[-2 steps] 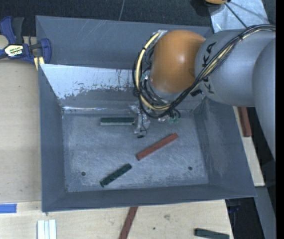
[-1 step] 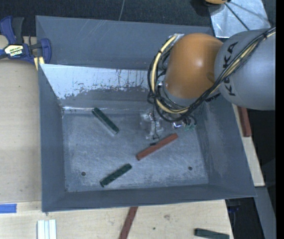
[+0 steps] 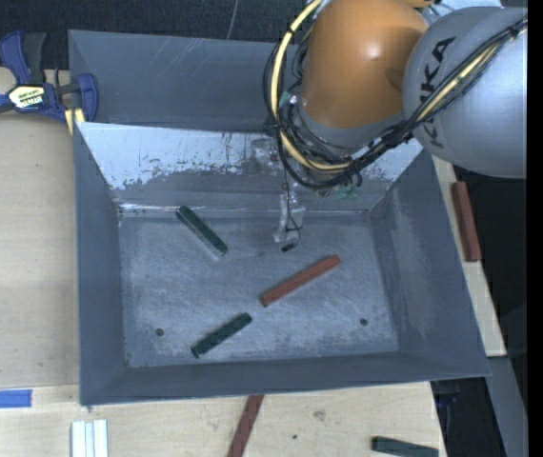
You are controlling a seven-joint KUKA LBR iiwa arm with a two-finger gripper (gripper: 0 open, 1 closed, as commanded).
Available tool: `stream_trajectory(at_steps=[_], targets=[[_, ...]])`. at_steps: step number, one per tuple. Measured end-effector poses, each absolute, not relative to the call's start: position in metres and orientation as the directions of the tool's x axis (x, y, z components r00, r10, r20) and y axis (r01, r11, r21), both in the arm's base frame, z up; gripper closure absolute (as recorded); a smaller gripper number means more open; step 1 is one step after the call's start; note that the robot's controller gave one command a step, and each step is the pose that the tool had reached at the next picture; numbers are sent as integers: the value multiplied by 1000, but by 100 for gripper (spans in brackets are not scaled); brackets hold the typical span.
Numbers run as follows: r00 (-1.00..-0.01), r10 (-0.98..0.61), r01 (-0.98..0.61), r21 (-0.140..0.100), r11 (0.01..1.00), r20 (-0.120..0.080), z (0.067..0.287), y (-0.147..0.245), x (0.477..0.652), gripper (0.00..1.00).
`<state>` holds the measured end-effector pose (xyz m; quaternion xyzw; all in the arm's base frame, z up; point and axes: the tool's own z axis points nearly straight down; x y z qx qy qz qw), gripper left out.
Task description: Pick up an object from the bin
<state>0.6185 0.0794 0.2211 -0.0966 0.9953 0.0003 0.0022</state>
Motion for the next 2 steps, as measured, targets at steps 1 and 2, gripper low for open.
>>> stream_trajectory(at_steps=[1,2], targets=[[-981,-192,-192,0,981,-4,221,79,618,0],[-981,-195,-195,0,981,-10,217,78,618,0]])
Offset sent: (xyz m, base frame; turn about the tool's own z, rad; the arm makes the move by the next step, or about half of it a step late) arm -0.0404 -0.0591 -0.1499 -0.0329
